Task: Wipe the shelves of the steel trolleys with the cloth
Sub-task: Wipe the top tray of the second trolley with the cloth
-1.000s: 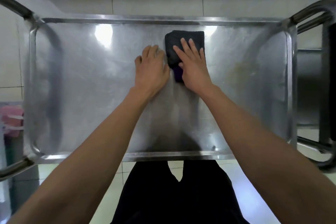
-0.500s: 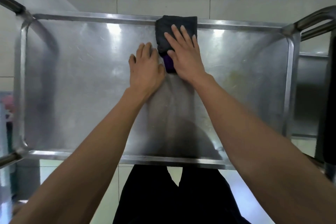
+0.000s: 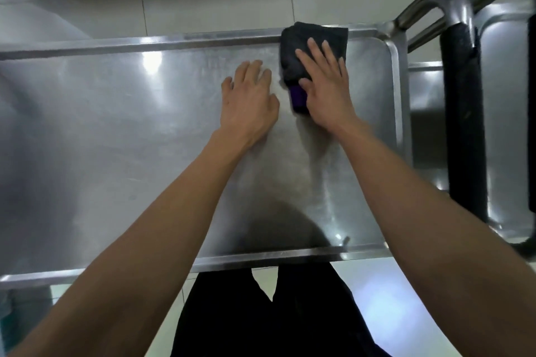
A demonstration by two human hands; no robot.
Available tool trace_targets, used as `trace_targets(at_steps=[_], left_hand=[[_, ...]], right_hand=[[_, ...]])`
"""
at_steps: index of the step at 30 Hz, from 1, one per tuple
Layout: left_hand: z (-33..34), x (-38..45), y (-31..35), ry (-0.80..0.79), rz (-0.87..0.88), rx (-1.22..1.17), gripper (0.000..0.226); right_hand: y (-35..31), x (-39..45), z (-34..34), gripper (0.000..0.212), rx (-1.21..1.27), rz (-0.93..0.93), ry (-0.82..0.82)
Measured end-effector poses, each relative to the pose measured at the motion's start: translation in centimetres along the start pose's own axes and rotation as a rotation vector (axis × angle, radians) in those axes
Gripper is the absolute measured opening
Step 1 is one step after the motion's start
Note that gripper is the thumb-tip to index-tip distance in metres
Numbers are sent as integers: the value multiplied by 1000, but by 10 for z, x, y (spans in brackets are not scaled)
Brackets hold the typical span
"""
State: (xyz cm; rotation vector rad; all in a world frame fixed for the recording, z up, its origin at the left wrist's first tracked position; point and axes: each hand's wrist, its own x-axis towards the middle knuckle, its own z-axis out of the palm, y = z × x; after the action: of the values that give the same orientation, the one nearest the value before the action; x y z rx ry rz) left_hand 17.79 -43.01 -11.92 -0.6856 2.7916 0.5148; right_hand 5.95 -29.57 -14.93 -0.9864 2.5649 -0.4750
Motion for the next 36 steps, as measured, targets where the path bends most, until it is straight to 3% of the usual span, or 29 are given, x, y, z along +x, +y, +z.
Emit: trace_targets(at_steps=[7,12,25,36], left_hand=[[12,8,34,-18,-56,22,42],[15,6,40,-4,-78,42,40],[19,-24,24,26,-25,13,48],[18,-102,-74,157,-128,-80,53]], right_hand=[[67,-11,-32,57,35,105,64],[80,-26,-35,55,88,103,79],[58,-89,-8,55,-10,178,126],[-34,-83,45,54,-43,63,85]])
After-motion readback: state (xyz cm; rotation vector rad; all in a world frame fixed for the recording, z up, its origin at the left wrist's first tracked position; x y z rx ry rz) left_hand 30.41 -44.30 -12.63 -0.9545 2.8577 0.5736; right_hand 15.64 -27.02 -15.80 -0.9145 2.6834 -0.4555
